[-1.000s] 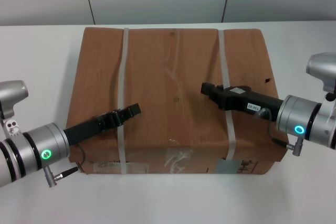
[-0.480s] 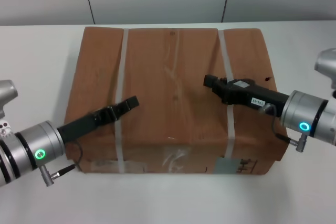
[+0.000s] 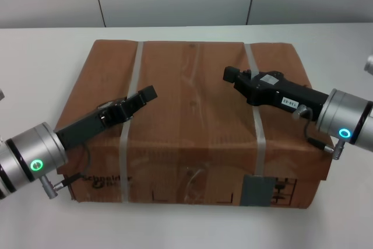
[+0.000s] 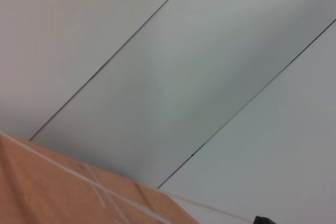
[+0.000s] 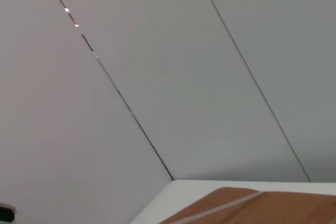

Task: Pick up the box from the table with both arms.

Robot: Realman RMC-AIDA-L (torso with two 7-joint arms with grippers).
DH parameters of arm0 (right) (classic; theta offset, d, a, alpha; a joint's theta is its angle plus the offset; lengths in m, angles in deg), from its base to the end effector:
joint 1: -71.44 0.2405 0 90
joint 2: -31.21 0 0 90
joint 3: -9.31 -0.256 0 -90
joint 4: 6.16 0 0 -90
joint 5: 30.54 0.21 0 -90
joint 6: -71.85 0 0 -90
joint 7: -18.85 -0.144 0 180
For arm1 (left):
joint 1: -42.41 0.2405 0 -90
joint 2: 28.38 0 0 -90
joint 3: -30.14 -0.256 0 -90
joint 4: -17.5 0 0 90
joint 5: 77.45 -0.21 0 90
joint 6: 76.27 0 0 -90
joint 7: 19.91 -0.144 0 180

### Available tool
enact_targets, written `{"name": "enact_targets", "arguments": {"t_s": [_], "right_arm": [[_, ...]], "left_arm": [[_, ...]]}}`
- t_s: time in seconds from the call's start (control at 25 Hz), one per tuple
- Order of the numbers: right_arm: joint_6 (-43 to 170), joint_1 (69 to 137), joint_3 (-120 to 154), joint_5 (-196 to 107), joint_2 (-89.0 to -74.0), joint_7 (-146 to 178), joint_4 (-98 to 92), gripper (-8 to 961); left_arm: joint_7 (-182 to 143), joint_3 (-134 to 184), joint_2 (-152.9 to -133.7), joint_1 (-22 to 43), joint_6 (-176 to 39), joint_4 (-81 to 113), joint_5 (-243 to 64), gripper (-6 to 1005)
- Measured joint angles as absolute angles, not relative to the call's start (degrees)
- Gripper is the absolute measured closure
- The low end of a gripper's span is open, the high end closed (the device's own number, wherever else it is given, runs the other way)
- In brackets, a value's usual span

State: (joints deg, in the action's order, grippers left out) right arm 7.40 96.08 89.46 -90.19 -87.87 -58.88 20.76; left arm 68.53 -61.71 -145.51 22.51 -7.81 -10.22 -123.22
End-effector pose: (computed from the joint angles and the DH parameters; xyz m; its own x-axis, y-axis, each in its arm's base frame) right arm 0.2548 0.3349 -0.0568 0.4824 -0.4663 -0.7415 -0.7487 -0.6589 -0.0728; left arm -0.2599 0.3087 -0.0538 0.2346 0.6068 0.7594 0.8196 -0.5436 0.1811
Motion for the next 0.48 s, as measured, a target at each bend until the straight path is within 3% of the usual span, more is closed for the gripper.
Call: {"name": "enact_targets", "arguments": {"t_s": [0.48], "right_arm": [[4.1, 95.7, 89.2, -88.9, -87.88, -56.1, 21.4, 930]], "left_arm": [[66.3, -59.9, -145.55, 23.2, -2.8, -10.5, -123.2, 949]]}}
